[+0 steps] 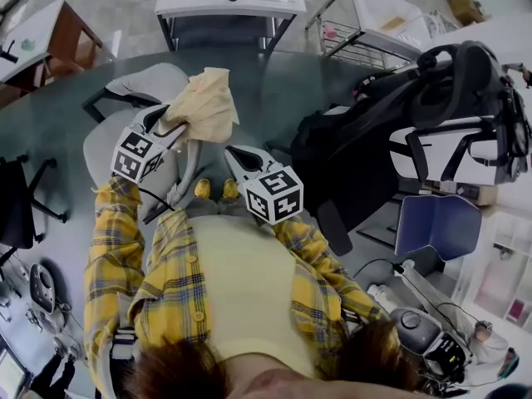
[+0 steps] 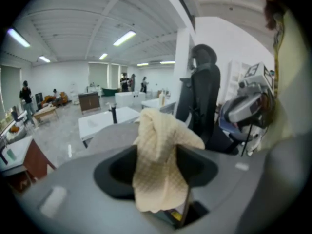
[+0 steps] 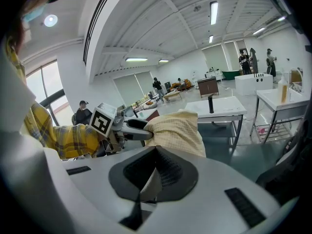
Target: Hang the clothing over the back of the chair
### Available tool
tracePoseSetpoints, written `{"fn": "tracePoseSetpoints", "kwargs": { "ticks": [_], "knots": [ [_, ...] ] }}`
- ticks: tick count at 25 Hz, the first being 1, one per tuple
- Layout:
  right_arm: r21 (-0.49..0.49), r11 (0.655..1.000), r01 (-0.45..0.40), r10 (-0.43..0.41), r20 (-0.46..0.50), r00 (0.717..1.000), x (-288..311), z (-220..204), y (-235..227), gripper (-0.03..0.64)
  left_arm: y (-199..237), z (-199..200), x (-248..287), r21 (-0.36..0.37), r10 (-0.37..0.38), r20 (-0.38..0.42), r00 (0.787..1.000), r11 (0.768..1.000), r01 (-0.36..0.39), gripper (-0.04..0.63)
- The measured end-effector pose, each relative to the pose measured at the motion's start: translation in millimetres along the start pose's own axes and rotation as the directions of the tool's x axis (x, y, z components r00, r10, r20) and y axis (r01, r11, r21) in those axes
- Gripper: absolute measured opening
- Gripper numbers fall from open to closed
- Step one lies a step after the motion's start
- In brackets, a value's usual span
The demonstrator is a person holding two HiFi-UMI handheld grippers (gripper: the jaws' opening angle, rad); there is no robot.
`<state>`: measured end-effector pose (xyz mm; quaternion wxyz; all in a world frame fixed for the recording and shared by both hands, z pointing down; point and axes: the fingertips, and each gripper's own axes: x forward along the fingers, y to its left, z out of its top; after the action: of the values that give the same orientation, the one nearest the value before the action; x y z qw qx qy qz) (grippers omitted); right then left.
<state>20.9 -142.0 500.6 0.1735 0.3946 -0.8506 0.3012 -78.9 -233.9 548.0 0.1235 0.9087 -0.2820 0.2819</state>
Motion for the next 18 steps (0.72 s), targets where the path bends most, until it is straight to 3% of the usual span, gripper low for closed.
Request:
{"fn": "tracePoseSetpoints", "kwargs": {
  "ticks": [10,13,18],
  "knots": [
    [-0.019,1.0,-0.013,0.013,0.006,1.0,2.8,2.2,6.0,0.014,1.1,8.0,-33.7,-0.121,0.11,0.125,0.986,0.988,-0.095,0.247],
    [-0.027,0.999,-0.02,0.02,0.007,1.0,4.1,2.5,9.7,0.012,-8.7,11.4,-44.5,-0.151,0.115,0.17,0.979,0.985,-0.089,0.247],
    [-0.038,0.999,-0.029,0.029,0.012,1.0,6.7,6.5,13.8,0.013,-22.5,25.2,-60.8,-0.275,0.139,0.267,0.954,0.96,-0.063,0.205]
  ]
}}
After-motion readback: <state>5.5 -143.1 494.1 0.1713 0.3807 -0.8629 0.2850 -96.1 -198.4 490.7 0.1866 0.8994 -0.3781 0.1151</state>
